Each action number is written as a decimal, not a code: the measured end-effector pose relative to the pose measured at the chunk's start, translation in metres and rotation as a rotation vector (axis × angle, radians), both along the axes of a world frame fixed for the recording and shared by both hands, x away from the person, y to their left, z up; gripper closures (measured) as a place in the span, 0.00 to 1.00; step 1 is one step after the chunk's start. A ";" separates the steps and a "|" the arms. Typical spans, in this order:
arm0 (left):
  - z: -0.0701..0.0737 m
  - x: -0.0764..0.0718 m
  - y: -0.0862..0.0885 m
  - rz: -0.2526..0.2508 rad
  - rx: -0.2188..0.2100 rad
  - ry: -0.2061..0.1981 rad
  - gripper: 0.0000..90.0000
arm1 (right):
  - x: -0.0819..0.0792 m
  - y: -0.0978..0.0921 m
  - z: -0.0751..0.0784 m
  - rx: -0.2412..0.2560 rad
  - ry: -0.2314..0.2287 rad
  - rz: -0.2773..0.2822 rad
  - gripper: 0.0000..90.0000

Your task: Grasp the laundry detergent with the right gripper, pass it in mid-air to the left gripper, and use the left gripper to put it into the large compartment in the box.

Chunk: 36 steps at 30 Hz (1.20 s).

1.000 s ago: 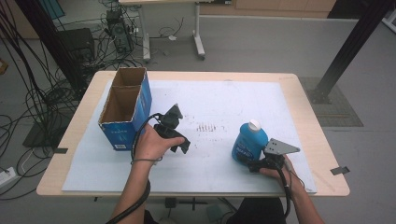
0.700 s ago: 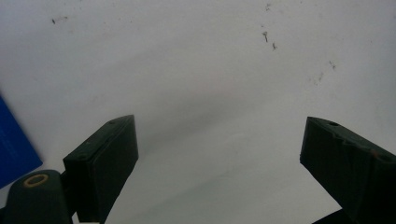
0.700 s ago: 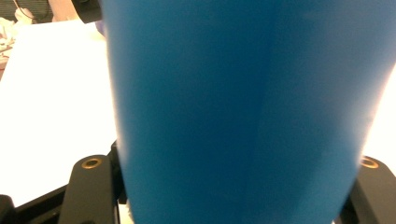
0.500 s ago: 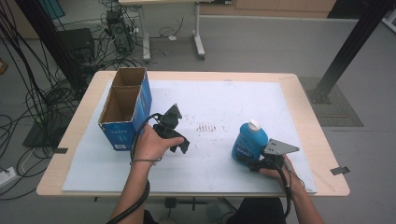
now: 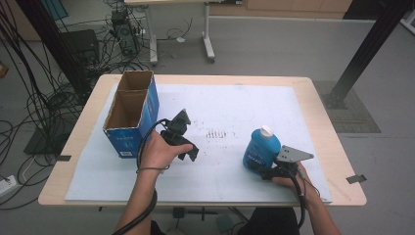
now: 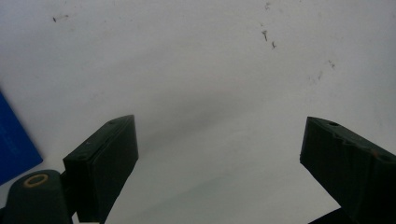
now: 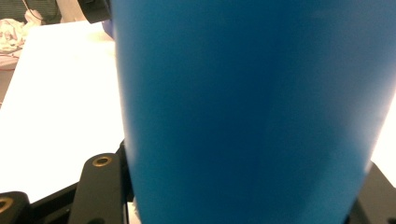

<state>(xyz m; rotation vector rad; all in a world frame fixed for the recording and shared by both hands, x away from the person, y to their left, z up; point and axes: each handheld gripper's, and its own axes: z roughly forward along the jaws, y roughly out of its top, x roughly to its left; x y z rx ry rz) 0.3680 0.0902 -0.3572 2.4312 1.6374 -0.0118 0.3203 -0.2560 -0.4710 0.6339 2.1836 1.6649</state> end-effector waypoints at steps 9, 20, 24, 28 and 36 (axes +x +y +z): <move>0.000 -0.001 -0.002 -0.009 0.002 -0.001 0.13 | 0.000 0.000 0.000 -0.003 0.001 0.000 0.44; -0.001 -0.001 -0.002 -0.004 -0.003 -0.004 0.13 | 0.000 0.000 0.000 -0.003 0.000 -0.001 0.44; 0.000 0.000 -0.002 -0.006 -0.003 -0.007 0.13 | 0.000 0.000 0.000 -0.002 -0.004 -0.001 0.44; 0.000 0.000 -0.003 -0.006 -0.003 -0.007 0.13 | -0.001 0.000 0.000 -0.003 -0.005 -0.002 0.44; 0.000 0.000 -0.005 -0.014 -0.001 -0.006 0.13 | 0.000 0.000 0.000 0.000 -0.003 -0.001 0.44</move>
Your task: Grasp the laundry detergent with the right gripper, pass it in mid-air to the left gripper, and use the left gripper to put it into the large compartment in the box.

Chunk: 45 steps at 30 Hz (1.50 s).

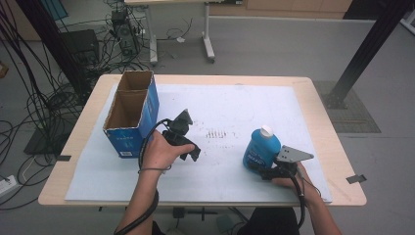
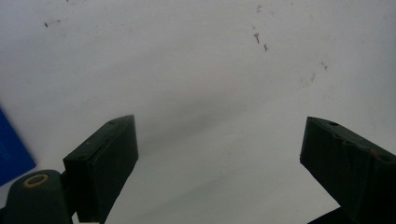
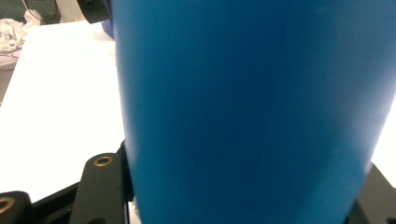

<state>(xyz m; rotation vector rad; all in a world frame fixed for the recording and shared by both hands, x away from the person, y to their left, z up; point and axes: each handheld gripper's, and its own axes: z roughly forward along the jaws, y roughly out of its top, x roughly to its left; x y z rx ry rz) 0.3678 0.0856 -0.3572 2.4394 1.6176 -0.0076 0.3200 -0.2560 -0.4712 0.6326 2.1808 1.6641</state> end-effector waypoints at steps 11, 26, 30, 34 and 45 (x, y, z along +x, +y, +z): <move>0.000 0.000 -0.001 0.002 0.000 -0.002 0.13 | 0.000 0.000 0.000 -0.001 -0.001 0.000 0.44; 0.003 -0.001 0.001 0.001 0.001 -0.005 0.13 | -0.001 0.000 0.000 -0.005 -0.011 -0.004 0.45; 0.004 -0.001 0.001 -0.001 0.001 -0.007 0.13 | -0.001 0.000 0.000 -0.002 -0.010 -0.002 0.45; 0.005 -0.001 0.000 -0.004 -0.002 -0.012 0.13 | -0.001 0.000 0.000 -0.002 -0.012 -0.003 0.45; 0.009 -0.002 -0.002 -0.029 -0.003 -0.019 0.13 | 0.000 -0.001 0.000 0.005 -0.003 0.002 0.45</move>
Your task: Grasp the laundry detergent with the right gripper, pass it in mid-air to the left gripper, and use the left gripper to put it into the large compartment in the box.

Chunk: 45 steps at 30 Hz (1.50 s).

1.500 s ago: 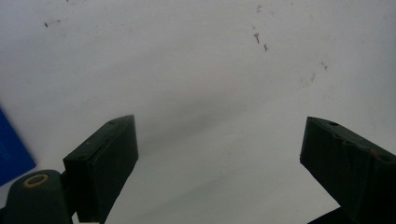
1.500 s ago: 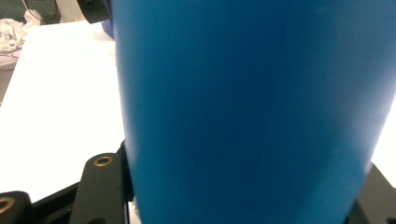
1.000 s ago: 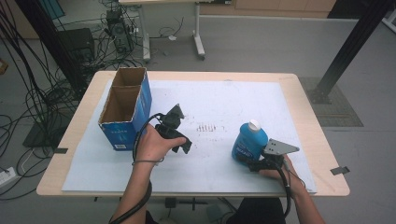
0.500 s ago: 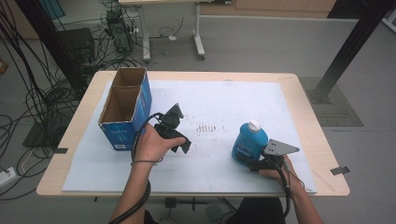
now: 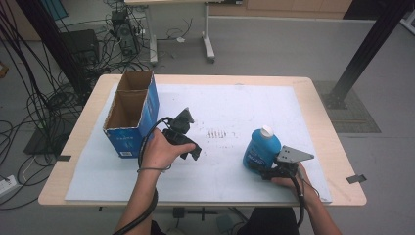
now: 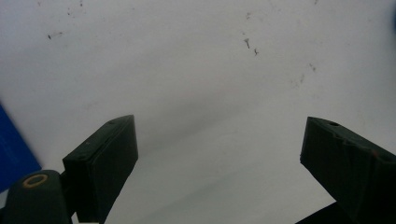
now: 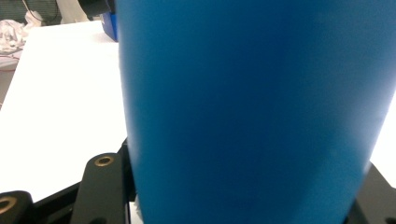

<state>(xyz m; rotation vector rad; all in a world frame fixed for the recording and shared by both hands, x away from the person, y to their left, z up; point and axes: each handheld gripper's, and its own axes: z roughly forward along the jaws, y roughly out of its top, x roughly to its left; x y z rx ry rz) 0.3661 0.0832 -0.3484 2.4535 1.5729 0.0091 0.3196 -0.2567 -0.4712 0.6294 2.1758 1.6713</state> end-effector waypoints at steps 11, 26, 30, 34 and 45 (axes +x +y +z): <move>0.002 -0.001 -0.003 -0.015 -0.017 -0.002 0.13 | 0.001 -0.001 0.000 0.005 0.005 0.024 0.45; 0.022 -0.002 -0.011 -0.083 -0.025 -0.019 0.13 | 0.007 -0.009 0.017 0.047 0.028 0.076 0.45; 0.028 -0.002 -0.011 -0.104 -0.032 -0.022 0.13 | 0.009 -0.009 0.031 0.031 0.016 0.112 0.45; 0.040 -0.004 -0.010 -0.136 -0.059 -0.028 0.13 | 0.011 -0.009 0.047 0.011 0.018 0.157 0.45; 0.067 -0.007 -0.007 -0.201 -0.068 -0.053 0.13 | 0.013 -0.001 0.075 -0.015 0.037 0.252 0.45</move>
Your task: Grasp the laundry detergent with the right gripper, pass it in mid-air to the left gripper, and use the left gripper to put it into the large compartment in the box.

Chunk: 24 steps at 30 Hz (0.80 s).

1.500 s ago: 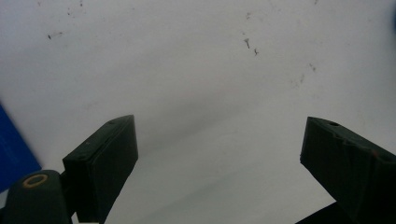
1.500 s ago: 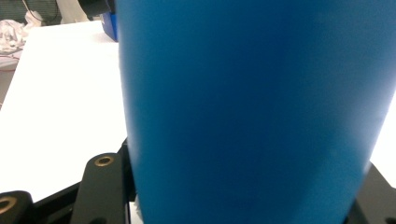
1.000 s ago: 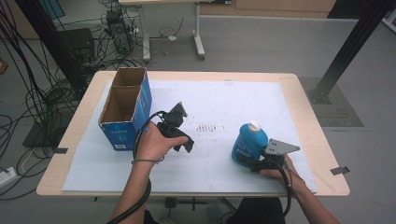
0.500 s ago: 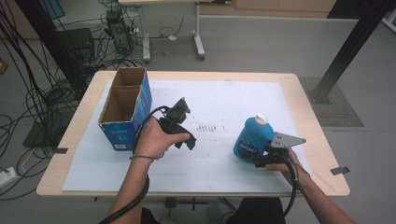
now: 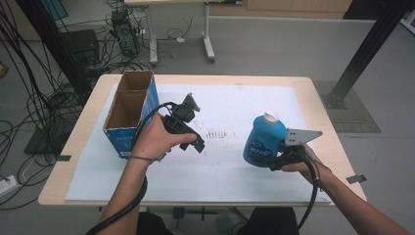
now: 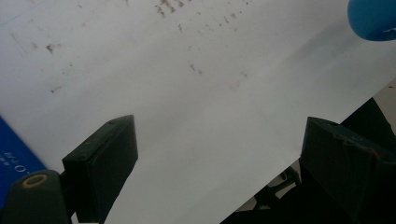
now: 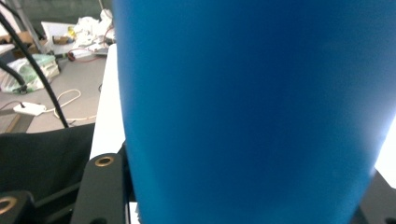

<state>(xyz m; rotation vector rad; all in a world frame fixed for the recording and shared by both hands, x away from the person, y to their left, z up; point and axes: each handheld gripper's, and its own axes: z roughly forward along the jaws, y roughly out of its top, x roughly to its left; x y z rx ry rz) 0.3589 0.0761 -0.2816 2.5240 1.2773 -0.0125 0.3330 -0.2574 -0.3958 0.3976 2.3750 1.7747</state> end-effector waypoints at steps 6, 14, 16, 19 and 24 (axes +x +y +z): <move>0.014 -0.002 0.000 -0.047 0.016 -0.022 0.13 | 0.004 0.008 0.016 0.010 0.008 0.045 0.45; 0.037 -0.008 0.000 -0.132 0.000 -0.038 0.13 | 0.010 0.015 0.032 0.019 -0.003 0.079 0.45; 0.046 -0.010 -0.001 -0.156 0.014 -0.057 0.13 | 0.012 0.019 0.038 0.015 -0.009 0.098 0.45; 0.052 -0.011 -0.002 -0.177 0.016 -0.058 0.13 | 0.012 0.022 0.042 0.010 -0.011 0.114 0.45; 0.068 -0.015 -0.004 -0.262 0.007 -0.060 0.12 | 0.013 0.030 0.051 0.000 -0.019 0.151 0.45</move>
